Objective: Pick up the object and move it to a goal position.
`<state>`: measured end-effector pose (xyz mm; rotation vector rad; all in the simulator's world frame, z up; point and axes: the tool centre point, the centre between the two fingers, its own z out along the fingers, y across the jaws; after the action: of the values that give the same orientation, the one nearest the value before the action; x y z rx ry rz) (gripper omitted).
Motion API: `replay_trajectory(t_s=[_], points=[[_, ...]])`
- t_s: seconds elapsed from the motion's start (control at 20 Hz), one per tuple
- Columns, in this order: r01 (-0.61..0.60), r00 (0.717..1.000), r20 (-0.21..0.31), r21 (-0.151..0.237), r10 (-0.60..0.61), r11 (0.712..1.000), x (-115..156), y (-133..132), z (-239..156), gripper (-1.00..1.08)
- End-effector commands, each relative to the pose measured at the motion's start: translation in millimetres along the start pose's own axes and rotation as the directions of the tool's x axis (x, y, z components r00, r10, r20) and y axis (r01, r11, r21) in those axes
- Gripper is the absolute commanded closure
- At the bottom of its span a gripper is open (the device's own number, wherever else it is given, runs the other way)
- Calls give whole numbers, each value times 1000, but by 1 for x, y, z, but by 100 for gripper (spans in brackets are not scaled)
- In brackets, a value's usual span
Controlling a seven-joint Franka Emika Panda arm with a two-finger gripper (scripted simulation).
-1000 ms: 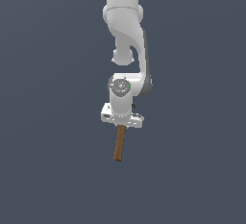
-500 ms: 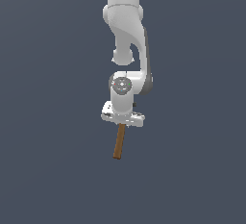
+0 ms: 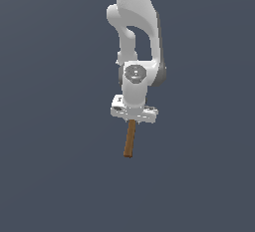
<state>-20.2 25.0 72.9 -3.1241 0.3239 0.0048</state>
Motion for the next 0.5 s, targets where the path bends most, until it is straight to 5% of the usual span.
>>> replay_trajectory(t_s=[0.0, 0.45], points=[[-1, 1000, -4, 0, 1, 1000, -6, -9, -19, 108], [-3, 1000, -3, -1, 3, 1000, -21, -28, -58, 108]])
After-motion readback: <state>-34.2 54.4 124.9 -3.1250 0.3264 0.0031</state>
